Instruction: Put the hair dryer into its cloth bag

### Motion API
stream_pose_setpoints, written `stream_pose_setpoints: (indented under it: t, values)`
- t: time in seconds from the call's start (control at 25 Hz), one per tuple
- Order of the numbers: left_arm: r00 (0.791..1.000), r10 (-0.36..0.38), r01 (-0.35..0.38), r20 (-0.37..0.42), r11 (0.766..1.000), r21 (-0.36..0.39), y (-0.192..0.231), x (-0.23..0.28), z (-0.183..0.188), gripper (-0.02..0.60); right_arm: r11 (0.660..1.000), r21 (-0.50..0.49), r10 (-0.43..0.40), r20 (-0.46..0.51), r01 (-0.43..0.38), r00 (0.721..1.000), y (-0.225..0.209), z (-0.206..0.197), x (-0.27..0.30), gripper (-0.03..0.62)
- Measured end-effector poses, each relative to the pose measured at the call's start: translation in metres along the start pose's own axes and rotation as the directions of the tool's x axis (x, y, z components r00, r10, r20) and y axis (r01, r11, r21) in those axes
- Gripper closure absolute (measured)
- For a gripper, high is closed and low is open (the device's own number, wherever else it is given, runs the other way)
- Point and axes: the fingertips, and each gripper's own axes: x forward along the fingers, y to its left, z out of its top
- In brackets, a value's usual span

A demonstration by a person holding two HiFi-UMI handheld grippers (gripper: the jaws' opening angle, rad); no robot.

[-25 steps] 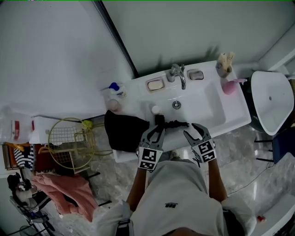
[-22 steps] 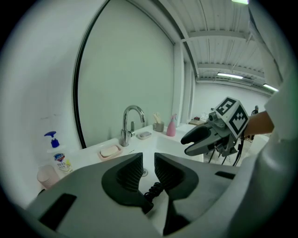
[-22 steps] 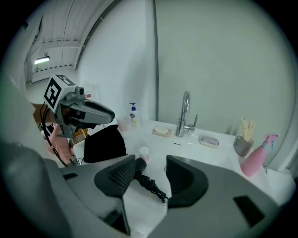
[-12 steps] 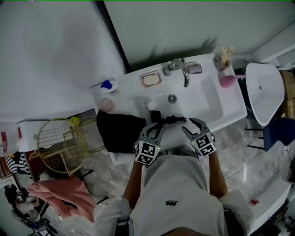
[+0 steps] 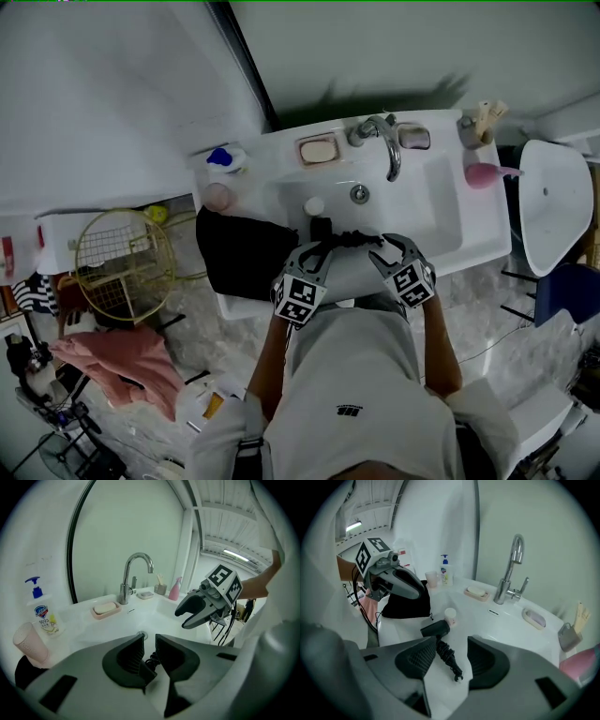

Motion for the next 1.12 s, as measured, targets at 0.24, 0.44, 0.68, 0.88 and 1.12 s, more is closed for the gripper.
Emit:
stream_pose_setpoints:
  t: [0.24, 0.44, 0.68, 0.88, 1.12]
  values:
    - [0.993, 0.105, -0.110, -0.055, 0.990, -0.089, 0.000, 0.018, -0.010, 0.491, 0.988, -0.061, 0.142, -0.019, -0.143, 0.990, -0.007, -0.013, 0.023, 0.370]
    - [0.986, 0.134, -0.146, -0.104, 0.982, -0.122, -0.007, 0.032, -0.023, 0.491, 0.964, -0.136, 0.224, -0.042, -0.227, 0.974, -0.007, -0.020, 0.042, 0.370]
    - [0.978, 0.131, -0.154, -0.162, 0.979, -0.137, -0.016, 0.056, -0.042, 0.491, 0.923, -0.223, 0.300, -0.090, -0.313, 0.950, 0.005, -0.034, 0.070, 0.368]
    - [0.972, 0.139, -0.172, -0.192, 0.970, -0.171, -0.020, 0.072, -0.054, 0.491, 0.893, -0.265, 0.343, -0.121, -0.363, 0.932, 0.016, -0.044, 0.087, 0.345]
    - [0.966, 0.141, -0.187, -0.214, 0.959, -0.211, -0.021, 0.084, -0.067, 0.491, 0.859, -0.307, 0.373, -0.173, -0.410, 0.912, 0.023, -0.053, 0.107, 0.336]
